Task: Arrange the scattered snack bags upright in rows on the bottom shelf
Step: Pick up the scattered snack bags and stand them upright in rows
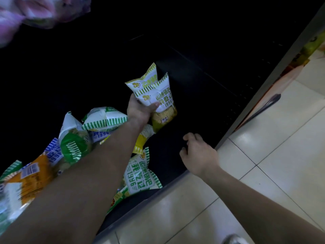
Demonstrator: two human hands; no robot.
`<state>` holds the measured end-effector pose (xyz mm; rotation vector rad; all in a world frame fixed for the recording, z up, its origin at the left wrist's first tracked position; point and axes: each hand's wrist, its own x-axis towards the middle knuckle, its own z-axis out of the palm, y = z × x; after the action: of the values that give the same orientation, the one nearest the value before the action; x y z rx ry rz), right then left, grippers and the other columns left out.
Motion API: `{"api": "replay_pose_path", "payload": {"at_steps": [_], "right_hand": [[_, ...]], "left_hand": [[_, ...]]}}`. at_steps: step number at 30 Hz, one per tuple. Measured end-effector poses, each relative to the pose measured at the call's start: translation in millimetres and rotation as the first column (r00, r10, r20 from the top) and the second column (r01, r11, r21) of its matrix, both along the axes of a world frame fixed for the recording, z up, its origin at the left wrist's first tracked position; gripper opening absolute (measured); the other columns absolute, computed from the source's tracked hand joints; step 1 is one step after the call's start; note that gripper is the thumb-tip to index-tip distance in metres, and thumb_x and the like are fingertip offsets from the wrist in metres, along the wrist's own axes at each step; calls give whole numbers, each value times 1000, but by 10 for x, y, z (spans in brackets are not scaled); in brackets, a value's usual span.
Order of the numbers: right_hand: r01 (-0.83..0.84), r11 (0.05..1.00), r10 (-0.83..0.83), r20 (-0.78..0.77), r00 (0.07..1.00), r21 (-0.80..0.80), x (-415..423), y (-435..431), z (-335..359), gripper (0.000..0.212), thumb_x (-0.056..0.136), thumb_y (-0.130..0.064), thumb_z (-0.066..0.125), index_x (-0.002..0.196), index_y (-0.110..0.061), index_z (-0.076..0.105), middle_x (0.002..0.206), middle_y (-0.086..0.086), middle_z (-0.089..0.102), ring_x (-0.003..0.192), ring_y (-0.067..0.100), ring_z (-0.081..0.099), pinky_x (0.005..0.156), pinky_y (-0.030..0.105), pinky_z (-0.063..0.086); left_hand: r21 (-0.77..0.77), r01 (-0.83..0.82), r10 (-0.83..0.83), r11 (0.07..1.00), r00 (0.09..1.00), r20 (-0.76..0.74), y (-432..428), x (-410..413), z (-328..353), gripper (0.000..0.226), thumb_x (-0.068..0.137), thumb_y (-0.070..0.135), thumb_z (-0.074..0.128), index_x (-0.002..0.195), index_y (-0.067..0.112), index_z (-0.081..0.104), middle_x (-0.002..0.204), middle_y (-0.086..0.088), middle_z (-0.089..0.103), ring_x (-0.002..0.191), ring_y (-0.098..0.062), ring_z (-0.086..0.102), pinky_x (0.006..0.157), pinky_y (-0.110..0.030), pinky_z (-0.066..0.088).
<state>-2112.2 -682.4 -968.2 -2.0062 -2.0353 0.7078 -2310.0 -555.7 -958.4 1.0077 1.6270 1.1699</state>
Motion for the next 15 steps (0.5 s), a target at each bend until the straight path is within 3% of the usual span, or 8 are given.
{"api": "replay_pose_path", "payload": {"at_steps": [3, 6, 9, 12, 15], "right_hand": [[-2, 1000, 2, 8, 1000, -19, -33, 18, 5, 40, 93, -35, 50, 132, -26, 44, 129, 1, 50, 113, 26, 59, 85, 42, 52], [-22, 999, 22, 14, 1000, -39, -80, 31, 6, 41, 94, -36, 49, 134, -26, 43, 130, 1, 48, 114, 27, 58, 87, 42, 52], [-56, 996, 57, 18, 998, -70, -136, 30, 23, 43, 95, -37, 48, 136, -25, 41, 131, 2, 47, 112, 28, 57, 86, 44, 52], [-70, 994, 71, 9, 997, -84, -214, 33, 76, 45, 95, -37, 49, 137, -24, 40, 131, 4, 46, 114, 30, 56, 88, 44, 51], [-137, 990, 136, -52, 989, -18, -351, 25, 170, 47, 94, -37, 52, 138, -22, 42, 130, 5, 48, 118, 28, 55, 91, 44, 50]], "left_hand": [[-61, 20, -20, 998, 1000, 3, 108, -92, -400, 78, 38, 47, 91, 106, 35, 55, 111, 4, 72, 102, -24, 69, 85, -56, 56], [-88, -23, 18, 996, 998, -64, 60, 13, -129, 65, 56, 25, 94, 106, 30, 53, 112, -1, 70, 103, -27, 68, 88, -54, 56], [-62, -33, 16, 998, 967, -255, -16, 84, 140, 81, 73, 11, 86, 139, 16, 40, 123, -5, 62, 110, -25, 62, 92, -35, 51], [-44, 85, -96, 995, 869, -485, -195, -14, 385, 87, 80, 17, 81, 150, 15, 29, 126, -2, 57, 107, -19, 57, 87, -29, 46], [-22, 205, -167, 978, 724, -669, -458, -306, 677, 77, 78, 24, 82, 144, 14, 44, 138, -8, 56, 124, -26, 54, 103, -35, 45]]}}
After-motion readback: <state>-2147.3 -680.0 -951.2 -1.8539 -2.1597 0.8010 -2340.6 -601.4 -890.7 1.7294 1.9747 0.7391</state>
